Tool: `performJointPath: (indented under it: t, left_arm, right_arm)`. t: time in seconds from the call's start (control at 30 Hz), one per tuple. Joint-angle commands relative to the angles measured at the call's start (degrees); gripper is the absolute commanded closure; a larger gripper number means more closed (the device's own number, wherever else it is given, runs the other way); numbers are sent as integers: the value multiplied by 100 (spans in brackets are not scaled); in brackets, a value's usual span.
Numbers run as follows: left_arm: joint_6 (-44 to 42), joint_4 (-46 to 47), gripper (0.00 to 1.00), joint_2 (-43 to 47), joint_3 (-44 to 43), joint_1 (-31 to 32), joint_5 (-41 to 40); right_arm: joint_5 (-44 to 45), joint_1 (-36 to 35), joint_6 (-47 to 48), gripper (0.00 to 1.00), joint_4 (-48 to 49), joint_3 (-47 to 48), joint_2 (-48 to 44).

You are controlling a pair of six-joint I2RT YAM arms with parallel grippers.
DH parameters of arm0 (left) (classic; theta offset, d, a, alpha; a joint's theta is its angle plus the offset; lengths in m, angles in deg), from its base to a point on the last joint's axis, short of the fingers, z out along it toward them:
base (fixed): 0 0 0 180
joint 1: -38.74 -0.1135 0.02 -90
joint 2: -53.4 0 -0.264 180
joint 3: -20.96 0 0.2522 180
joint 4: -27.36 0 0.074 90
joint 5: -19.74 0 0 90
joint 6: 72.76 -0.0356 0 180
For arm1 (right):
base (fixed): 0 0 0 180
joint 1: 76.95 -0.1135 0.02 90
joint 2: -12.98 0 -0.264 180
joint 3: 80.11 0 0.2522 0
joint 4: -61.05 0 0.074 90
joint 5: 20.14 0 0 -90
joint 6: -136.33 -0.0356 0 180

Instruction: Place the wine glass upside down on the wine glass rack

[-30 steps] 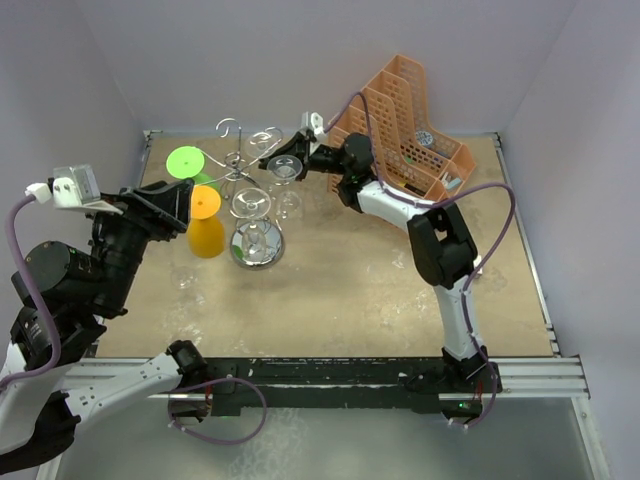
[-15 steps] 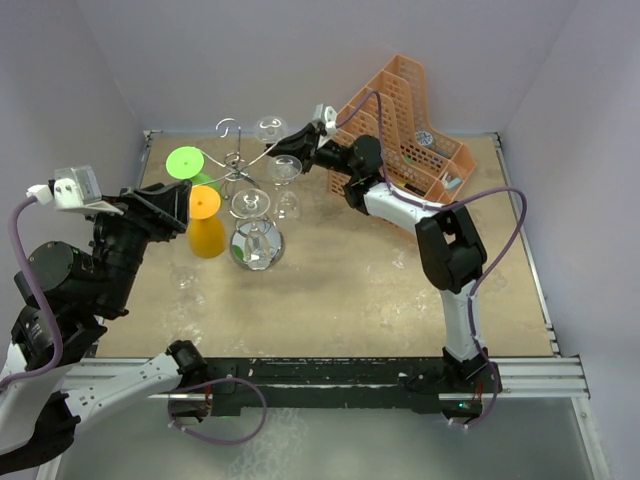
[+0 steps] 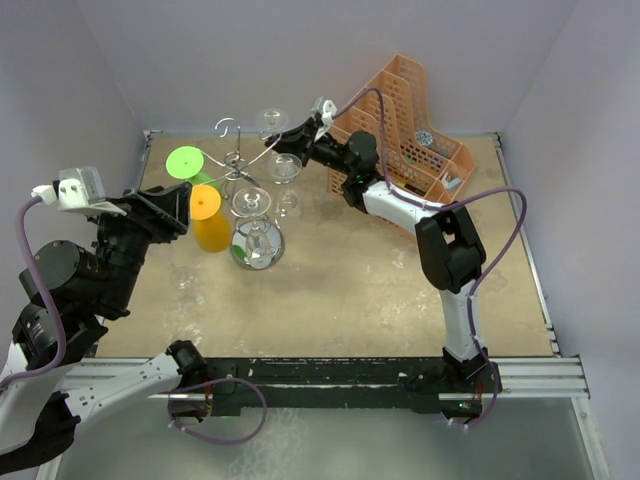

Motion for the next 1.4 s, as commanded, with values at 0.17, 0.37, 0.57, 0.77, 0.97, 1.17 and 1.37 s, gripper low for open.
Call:
performJointPath:
  t: [0.17, 0.37, 0.57, 0.77, 0.97, 1.17, 1.37]
  left_arm:
    - [30, 14, 45, -97, 13, 10, -158]
    - [-23, 231, 45, -180, 135, 10, -95]
    - [-61, 164, 45, -482, 35, 12, -81]
    - [-53, 243, 45, -465, 76, 6, -184]
    - [-203, 215, 45, -620, -185, 13, -179]
    - [-488, 286, 40, -926, -457, 11, -283]
    - [-566, 96, 36, -1294, -775, 10, -319]
  right_arm:
    - [20, -1, 301, 94, -323, 651, 43]
    - [-411, -3, 409, 91, -500, 747, 131]
    - [-581, -7, 544, 88, -611, 703, 166]
    - [-563, -4, 548, 74, -580, 554, 80]
    - [-367, 91, 294, 56, -582, 272, -156]
    - [-378, 146, 282, 47, -354, -213, -550]
    - [-430, 257, 217, 37, -114, -823, -1025]
